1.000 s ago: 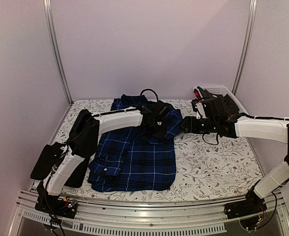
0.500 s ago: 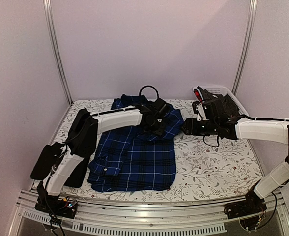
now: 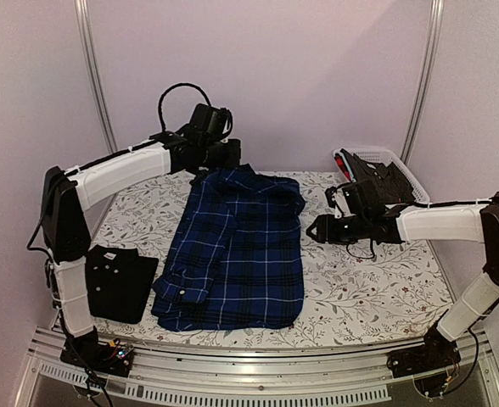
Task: Fold and stack the long sleeve shirts
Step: Pick up the corner of the shirt from the center of the board.
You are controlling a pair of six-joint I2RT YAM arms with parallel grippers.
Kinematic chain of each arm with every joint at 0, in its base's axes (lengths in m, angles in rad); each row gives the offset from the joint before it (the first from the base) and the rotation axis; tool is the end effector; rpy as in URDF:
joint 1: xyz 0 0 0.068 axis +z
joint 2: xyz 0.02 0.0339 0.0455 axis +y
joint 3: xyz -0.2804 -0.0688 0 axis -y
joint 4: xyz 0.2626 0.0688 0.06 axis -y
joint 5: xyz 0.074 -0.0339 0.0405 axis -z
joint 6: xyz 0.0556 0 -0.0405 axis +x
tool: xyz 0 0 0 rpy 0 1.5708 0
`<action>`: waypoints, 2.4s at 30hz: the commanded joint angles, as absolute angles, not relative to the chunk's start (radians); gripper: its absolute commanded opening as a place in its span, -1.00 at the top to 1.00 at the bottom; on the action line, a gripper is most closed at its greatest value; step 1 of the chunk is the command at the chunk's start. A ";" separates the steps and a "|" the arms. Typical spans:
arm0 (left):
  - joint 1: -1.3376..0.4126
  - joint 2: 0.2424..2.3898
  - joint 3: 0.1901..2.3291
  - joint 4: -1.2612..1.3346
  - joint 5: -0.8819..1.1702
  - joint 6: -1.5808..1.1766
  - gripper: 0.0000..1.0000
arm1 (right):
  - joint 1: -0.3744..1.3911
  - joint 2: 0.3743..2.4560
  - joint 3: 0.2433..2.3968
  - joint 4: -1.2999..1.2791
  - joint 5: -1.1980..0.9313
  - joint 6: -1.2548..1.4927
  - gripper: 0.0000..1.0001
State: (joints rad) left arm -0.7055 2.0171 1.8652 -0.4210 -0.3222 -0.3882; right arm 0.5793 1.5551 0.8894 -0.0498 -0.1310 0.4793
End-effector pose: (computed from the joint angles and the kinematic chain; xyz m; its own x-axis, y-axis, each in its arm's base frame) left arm 0.4044 -0.3213 0.3173 -0.5381 -0.0133 -0.8428 0.2256 0.9611 -0.1592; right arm 0.2945 0.2013 0.1942 -0.7755 0.0391 -0.6302 -0.3016 0.8539 0.4241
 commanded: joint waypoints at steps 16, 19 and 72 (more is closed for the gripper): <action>-0.495 1.791 1.635 -0.231 -0.276 -0.360 1.00 | 0.710 1.814 0.964 -0.115 -0.204 0.518 0.03; -0.473 1.792 1.639 -0.222 -0.258 -0.358 1.00 | 0.725 1.822 0.956 -0.146 -0.207 0.533 0.20; -0.407 1.972 1.852 -0.156 -0.174 -0.325 1.00 | 0.735 1.482 0.689 -0.316 -0.180 0.631 0.54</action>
